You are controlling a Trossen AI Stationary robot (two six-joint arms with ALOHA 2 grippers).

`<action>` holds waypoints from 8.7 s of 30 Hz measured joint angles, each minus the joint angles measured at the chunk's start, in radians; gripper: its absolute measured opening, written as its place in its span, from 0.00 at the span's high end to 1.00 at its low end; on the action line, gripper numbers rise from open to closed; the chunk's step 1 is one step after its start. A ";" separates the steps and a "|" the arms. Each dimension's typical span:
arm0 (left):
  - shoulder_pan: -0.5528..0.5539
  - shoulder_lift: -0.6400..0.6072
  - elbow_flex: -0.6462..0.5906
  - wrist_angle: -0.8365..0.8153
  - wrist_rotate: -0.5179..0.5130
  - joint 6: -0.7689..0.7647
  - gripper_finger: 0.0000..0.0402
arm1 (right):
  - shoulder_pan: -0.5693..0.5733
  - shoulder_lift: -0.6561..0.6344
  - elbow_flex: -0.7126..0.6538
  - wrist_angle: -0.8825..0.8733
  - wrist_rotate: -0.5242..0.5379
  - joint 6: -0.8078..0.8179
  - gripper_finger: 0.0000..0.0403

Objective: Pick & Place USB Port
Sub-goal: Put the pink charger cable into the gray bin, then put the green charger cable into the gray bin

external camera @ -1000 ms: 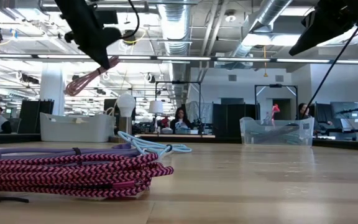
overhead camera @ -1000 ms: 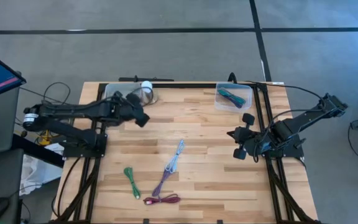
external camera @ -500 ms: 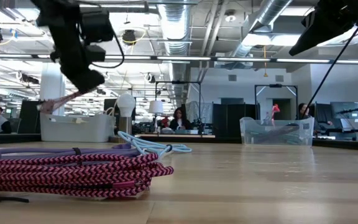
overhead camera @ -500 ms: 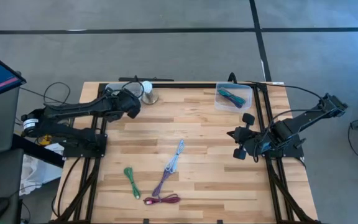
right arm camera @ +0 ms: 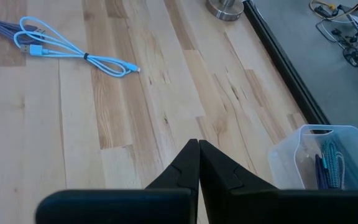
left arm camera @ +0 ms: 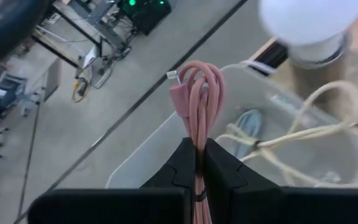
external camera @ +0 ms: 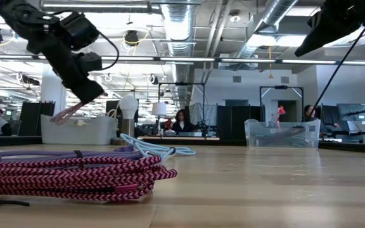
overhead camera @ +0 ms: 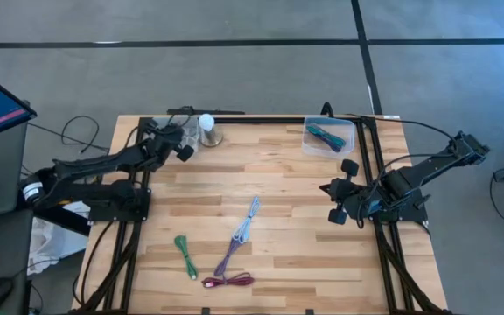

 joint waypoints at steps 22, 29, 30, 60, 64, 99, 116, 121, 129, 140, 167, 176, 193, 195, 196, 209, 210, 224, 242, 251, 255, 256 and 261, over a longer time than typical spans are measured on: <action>0.327 -0.037 -0.126 0.243 0.382 0.069 0.92 | 0.000 0.000 0.000 0.053 0.026 0.000 1.00; 0.326 -0.037 -0.127 0.276 0.383 0.062 0.88 | 0.000 0.000 0.000 0.053 0.026 0.000 1.00; 0.326 -0.037 -0.127 0.279 0.383 0.062 0.86 | 0.000 0.000 0.000 0.053 0.026 0.000 1.00; 0.296 0.014 -0.127 0.334 0.481 0.030 0.63 | 0.000 0.000 0.000 0.082 0.026 -0.139 1.00; 0.296 0.014 -0.127 0.355 0.482 0.029 0.63 | 0.000 0.000 0.000 0.097 0.026 -0.139 1.00; -0.224 0.209 0.074 0.706 0.799 -0.111 0.92 | -0.170 0.000 0.000 0.257 0.021 -0.142 1.00; -0.221 0.168 0.075 0.732 0.833 -0.181 0.94 | -0.151 0.000 0.000 0.255 -0.031 -0.191 1.00; -0.232 0.142 0.075 0.646 0.806 -0.173 0.93 | -0.151 0.000 0.000 0.255 -0.031 -0.192 1.00; -0.354 -0.022 0.075 0.274 0.593 -0.044 0.85 | -0.141 0.000 0.000 0.254 -0.035 -0.192 1.00; -0.599 -0.226 0.075 -0.202 0.567 -0.329 0.76 | -0.144 0.000 0.000 0.254 -0.033 -0.192 1.00; -0.936 -0.021 0.080 -0.085 0.713 -0.737 0.95 | -0.144 0.000 0.000 0.261 -0.031 -0.164 1.00; -0.913 -0.022 0.080 0.179 0.639 -0.734 0.95 | -0.144 0.000 0.000 0.244 -0.031 -0.165 1.00; -0.964 0.023 0.233 -0.272 0.373 -1.444 1.00 | -0.156 0.000 0.000 0.032 0.000 -0.134 1.00; -0.976 0.051 0.267 -0.340 0.381 -1.498 1.00 | -0.168 0.000 0.000 0.024 0.000 -0.123 1.00; -0.982 0.061 0.284 -0.362 0.383 -1.519 1.00 | -0.174 0.000 0.000 0.020 0.000 -0.122 1.00; -1.125 0.280 0.377 -0.698 0.668 -2.013 1.00 | -0.233 0.000 0.000 0.009 -0.001 -0.122 1.00; -1.137 0.301 0.377 -0.706 0.715 -2.039 1.00 | -0.237 0.000 0.000 0.006 -0.001 -0.122 1.00; -1.151 0.353 0.377 -0.696 0.794 -2.125 0.97 | -0.237 0.000 0.000 -0.002 -0.026 -0.123 1.00; -1.151 0.358 0.374 -0.701 0.729 -2.241 0.73 | -0.236 0.000 0.000 -0.010 -0.065 -0.131 1.00; -1.151 0.358 0.265 -0.669 0.728 -2.278 0.73 | -0.236 0.000 0.000 -0.010 -0.065 -0.132 1.00; -1.151 0.358 0.210 -0.553 0.732 -2.285 0.74 | -0.236 0.000 0.000 -0.010 -0.065 -0.132 1.00; -1.151 0.358 0.198 -0.521 0.731 -2.285 0.74 | -0.236 0.000 0.000 -0.010 -0.065 -0.132 1.00; -1.151 0.358 0.145 -0.433 0.732 -2.286 0.74 | -0.236 0.000 0.000 -0.010 -0.065 -0.132 1.00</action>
